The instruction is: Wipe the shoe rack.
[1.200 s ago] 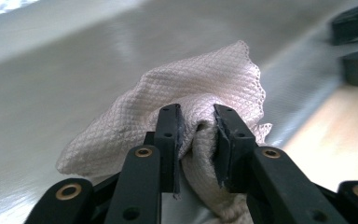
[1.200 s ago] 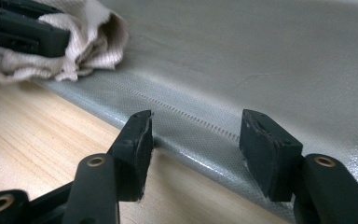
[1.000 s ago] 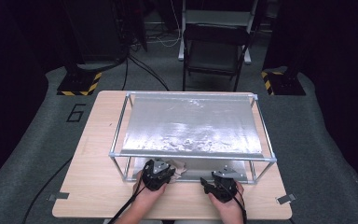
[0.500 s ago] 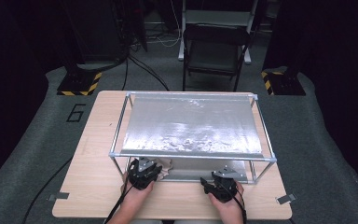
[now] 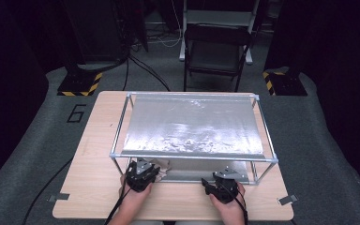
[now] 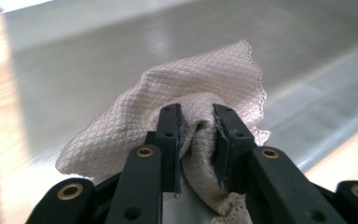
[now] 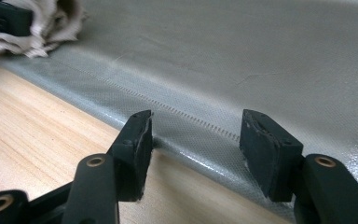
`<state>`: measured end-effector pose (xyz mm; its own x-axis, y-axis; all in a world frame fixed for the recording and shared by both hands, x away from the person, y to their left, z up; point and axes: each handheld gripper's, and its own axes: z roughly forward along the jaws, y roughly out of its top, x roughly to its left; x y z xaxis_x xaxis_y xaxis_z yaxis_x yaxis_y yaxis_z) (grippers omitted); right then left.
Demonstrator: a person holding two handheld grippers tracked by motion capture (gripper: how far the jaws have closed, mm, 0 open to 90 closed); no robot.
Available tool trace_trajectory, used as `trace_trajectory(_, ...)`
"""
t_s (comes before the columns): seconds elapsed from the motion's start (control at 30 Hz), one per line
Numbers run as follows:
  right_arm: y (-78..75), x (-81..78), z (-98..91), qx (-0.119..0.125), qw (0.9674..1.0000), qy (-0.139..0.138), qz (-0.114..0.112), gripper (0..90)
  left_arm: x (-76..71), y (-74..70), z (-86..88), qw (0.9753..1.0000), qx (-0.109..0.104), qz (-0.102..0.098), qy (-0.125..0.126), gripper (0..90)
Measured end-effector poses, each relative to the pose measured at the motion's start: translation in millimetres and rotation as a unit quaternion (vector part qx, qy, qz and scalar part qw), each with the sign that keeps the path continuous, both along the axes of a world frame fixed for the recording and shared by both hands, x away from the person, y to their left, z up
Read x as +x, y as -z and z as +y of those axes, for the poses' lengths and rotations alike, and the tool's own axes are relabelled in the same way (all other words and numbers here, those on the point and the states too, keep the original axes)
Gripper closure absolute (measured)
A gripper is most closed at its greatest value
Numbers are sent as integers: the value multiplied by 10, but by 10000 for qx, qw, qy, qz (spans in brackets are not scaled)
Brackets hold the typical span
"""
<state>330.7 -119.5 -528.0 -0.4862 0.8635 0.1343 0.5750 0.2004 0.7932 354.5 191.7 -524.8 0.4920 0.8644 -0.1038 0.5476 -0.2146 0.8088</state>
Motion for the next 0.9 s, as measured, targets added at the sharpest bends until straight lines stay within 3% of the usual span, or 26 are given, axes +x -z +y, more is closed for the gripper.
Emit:
trace_trajectory(0.03,0,0,0,0,10000,0,0,439,0,0,0,10000,0,0,0,729)
trace_trajectory(0.07,0,0,0,-4,10000,-1,1,439,35,-17,66,9991,379,-178,100,729)
trace_trajectory(0.1,-1,-3,4,-25,10000,-6,19,436,2,-9,-12,9997,183,-33,-128,729)
trace_trajectory(0.13,-2,-1,-1,-118,9999,-23,1,434,2,-9,-12,9997,183,-33,-128,730)
trace_trajectory(0.17,-3,-3,3,-116,9999,-17,1,433,21,-9,-36,9996,231,-127,52,729)
trace_trajectory(0.2,-3,-3,3,-116,9999,-17,1,433,-5,-7,-97,10000,76,23,-17,729)
trace_trajectory(0.3,-4,-3,1,-124,9999,-47,7,433,-24,-16,-208,9990,356,7,251,729)
trace_trajectory(0.37,-4,-3,-1,-126,9999,-49,7,433,-28,-13,-205,9993,251,37,257,729)
trace_trajectory(0.4,0,-4,-7,-218,9998,-37,10,434,-19,-14,-142,9994,258,16,208,729)
trace_trajectory(0.43,0,-4,5,-131,9999,-21,2,436,-27,-10,-120,9998,170,48,85,728)
trace_trajectory(0.53,0,-6,15,-107,9999,-41,-7,436,-28,-11,-26,9998,191,47,-94,729)
trace_trajectory(0.57,0,-7,17,-105,9999,-42,-3,436,6,-5,47,9998,193,-54,57,728)
trace_trajectory(0.6,0,-6,16,-109,9999,-46,-6,436,30,-29,160,9977,637,-220,-3,728)
trace_trajectory(0.63,3,-7,15,-83,10000,-38,-40,436,36,-30,215,9976,654,-225,-22,728)
trace_trajectory(0.73,2,-17,37,1,10000,7,46,434,40,-35,255,9977,633,-219,-51,729)
trace_trajectory(0.77,0,-13,22,-122,9999,-30,40,434,34,-31,209,9981,575,-183,-94,729)
trace_trajectory(0.8,32,5,46,128,9998,-4,-175,434,33,-33,177,9981,600,-162,-9,729)
trace_trajectory(0.83,32,2,53,137,9998,46,-168,434,30,-12,104,9992,333,-215,-94,729)
trace_trajectory(0.9,29,2,48,80,9998,49,-159,434,-5,-6,-37,9993,337,-176,-63,728)
